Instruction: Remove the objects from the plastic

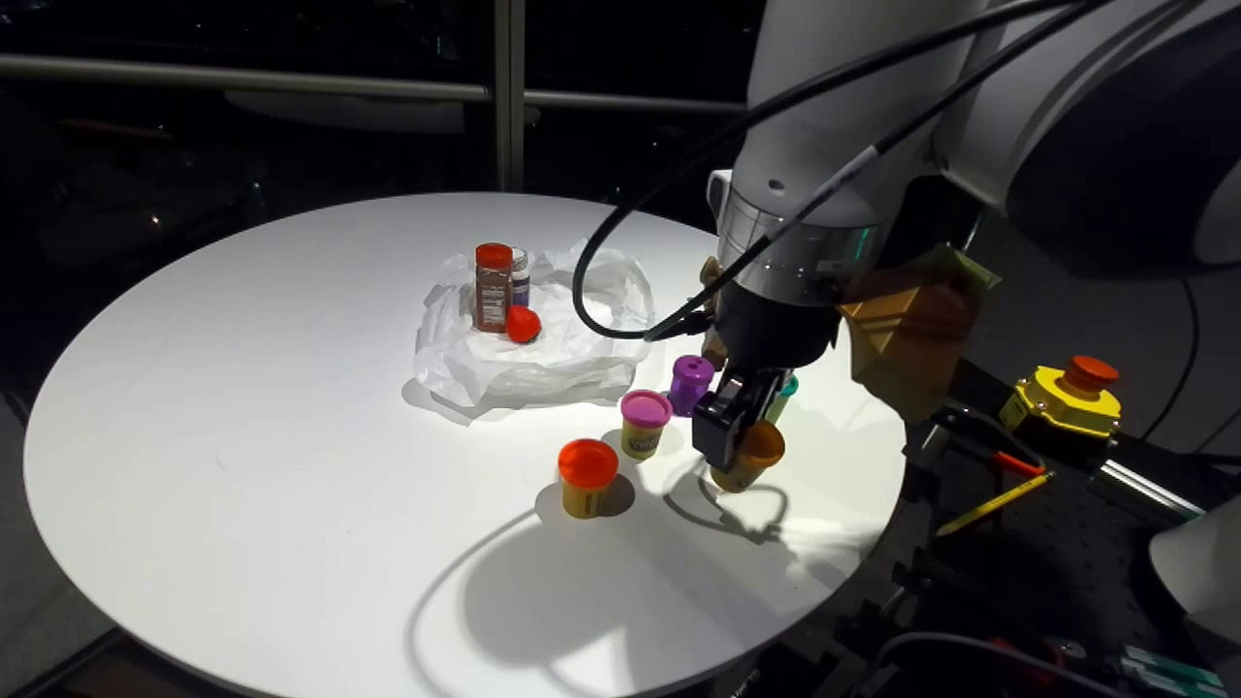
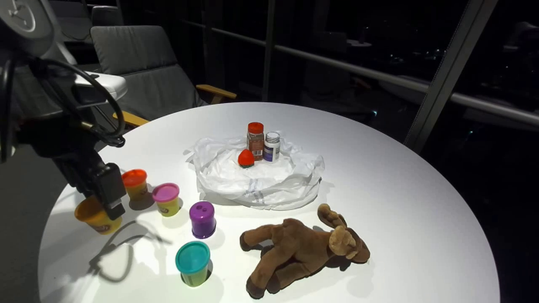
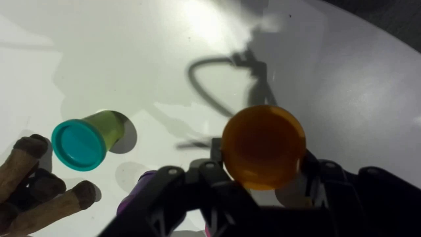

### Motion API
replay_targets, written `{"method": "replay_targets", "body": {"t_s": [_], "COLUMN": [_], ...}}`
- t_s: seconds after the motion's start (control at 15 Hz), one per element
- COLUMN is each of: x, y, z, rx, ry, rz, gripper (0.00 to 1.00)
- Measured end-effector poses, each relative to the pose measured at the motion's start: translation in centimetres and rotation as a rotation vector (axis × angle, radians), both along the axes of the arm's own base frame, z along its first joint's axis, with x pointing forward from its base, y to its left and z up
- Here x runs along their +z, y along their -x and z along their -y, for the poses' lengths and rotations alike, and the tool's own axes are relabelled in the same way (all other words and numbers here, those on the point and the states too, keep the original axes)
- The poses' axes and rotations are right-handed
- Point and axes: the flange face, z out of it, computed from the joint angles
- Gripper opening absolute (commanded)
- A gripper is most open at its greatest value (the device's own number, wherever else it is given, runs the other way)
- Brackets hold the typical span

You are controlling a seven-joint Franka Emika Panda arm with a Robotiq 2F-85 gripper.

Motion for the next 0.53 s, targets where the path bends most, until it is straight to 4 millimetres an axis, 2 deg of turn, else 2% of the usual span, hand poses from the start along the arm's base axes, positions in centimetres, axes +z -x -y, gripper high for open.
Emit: {"method": "replay_targets", "body": {"t_s": [0.27, 0.33, 0.4, 0.53], "x": [-1.6, -2.1, -2.6, -3.3], "y": [-0.7, -0.9, -1.2, -1.7], "z": [1.7, 2.2, 2.5, 2.8], "rx": [-0.028, -0.038, -0.045, -0.065], "ry": [0.056, 0.067, 0.075, 0.079], "rz": [0.038, 0.041, 0.042, 0.04], "gripper": [0.26, 0.76, 0.77, 0.9]}}
